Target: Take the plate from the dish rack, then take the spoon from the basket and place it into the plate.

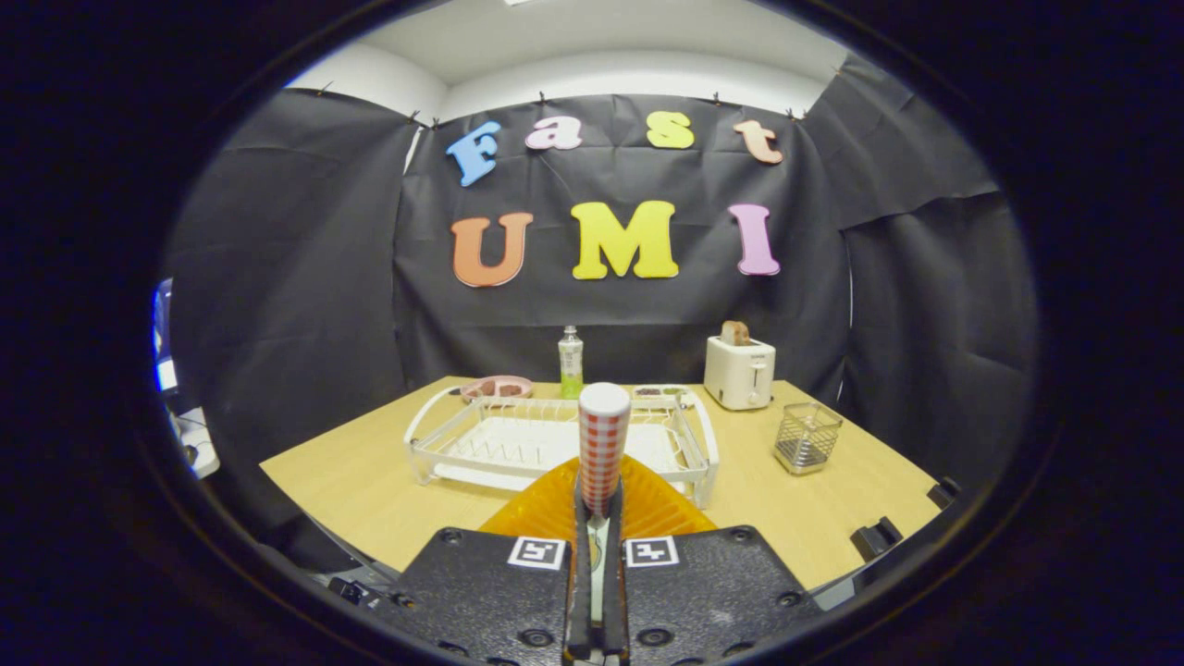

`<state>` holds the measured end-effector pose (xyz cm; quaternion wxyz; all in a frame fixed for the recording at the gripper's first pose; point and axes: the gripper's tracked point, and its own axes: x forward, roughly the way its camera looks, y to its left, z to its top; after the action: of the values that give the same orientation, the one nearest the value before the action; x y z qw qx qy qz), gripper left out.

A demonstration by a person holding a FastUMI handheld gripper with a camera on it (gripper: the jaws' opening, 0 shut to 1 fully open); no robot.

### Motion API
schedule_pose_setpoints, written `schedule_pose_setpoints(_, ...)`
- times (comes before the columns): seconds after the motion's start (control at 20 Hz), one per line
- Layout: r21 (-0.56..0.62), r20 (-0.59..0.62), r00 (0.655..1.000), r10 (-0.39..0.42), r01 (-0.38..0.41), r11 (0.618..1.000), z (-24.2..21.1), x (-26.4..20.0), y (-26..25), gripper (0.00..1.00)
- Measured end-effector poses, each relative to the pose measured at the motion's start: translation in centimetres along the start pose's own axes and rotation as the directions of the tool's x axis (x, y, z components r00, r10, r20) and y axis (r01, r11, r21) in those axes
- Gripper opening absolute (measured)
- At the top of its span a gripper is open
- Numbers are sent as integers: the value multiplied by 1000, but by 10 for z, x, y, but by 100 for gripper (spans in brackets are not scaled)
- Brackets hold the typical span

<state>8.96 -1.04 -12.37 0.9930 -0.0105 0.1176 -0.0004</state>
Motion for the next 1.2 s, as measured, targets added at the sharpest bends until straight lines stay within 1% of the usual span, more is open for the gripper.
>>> schedule_pose_setpoints(0.2,1,-33,999,11,-11,1000,-18,17,14,10)
schedule_pose_setpoints(0.35,13,-76,997,12,-11,1000,-43,27,18,11)
schedule_pose_setpoints(0.6,-8,-117,993,-13,12,1000,-55,36,15,14)
schedule_pose_setpoints(0.8,-6,-107,994,-13,13,1000,-56,36,11,19)
schedule_pose_setpoints(0.85,-5,-108,994,-21,20,1000,-55,33,6,23)
schedule_pose_setpoints(0.9,-3,-102,994,-24,24,1000,-52,31,3,27)
schedule_pose_setpoints(1.05,-5,-74,997,-38,37,999,-42,25,-7,65)
schedule_pose_setpoints(1.15,-12,-71,995,-70,69,998,-39,20,-20,91)
schedule_pose_setpoints(1.2,-17,-76,993,-88,87,996,-38,16,-26,100)
